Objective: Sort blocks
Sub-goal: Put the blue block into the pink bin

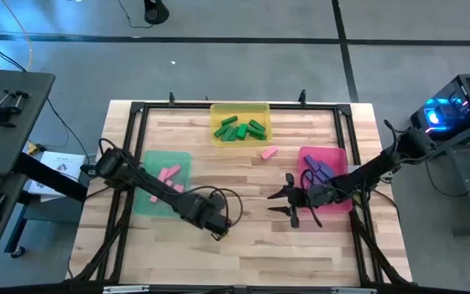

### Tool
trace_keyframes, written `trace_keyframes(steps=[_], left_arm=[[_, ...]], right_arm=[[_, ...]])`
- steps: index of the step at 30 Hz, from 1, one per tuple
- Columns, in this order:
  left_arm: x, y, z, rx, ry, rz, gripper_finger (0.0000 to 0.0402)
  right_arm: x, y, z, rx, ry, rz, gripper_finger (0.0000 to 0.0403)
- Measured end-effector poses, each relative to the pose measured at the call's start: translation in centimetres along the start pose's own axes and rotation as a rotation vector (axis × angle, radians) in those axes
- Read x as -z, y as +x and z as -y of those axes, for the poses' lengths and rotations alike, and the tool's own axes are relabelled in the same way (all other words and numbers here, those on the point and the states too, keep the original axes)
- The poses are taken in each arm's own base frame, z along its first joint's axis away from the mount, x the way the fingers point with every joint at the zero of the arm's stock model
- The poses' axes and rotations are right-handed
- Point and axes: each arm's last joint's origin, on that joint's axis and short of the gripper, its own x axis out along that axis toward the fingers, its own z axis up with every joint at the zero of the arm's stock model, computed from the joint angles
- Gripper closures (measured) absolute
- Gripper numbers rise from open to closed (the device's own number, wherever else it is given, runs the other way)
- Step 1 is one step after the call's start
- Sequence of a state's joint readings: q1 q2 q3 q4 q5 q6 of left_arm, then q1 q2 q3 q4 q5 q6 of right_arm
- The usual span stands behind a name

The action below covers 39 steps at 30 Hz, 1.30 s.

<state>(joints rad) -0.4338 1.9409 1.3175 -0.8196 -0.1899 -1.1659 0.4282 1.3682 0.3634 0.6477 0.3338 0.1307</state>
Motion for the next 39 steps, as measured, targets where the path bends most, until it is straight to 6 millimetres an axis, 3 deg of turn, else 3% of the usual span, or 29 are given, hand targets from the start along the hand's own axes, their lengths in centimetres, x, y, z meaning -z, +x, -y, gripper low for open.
trace_keyframes(steps=[8,13,18,24,28,34,39], left_arm=[[-1.5,-2.5,3.3,0.197,0.159,0.238,0.0367],[-1.1,-2.5,3.1,0.165,0.148,0.224,0.0355],[-0.6,-2.1,1.4,0.02,0.085,0.141,0.0294],[-0.2,-0.2,0.0,-0.01,0.024,0.068,0.0199],[0.0,1.0,-1.0,-0.045,-0.008,0.043,0.0162],[0.3,2.2,-1.3,0.001,0.013,0.063,0.0159],[0.5,2.9,-1.1,0.047,0.052,0.109,0.02]], right_arm=[[0.0,0.0,-0.1,-0.02,0.02,-0.003,0.0251],[0.0,-0.1,-0.3,-0.036,0.024,-0.004,0.0251],[0.1,-0.2,-0.6,-0.033,0.018,-0.001,0.0251],[0.1,-0.2,-0.7,-0.03,0.017,0.0,0.0251],[0.1,-0.2,-0.7,-0.03,0.017,0.0,0.0251],[0.1,-0.2,-0.7,-0.03,0.02,0.0,0.0251],[0.3,-0.1,-1.0,-0.069,0.032,-0.007,0.0251]])
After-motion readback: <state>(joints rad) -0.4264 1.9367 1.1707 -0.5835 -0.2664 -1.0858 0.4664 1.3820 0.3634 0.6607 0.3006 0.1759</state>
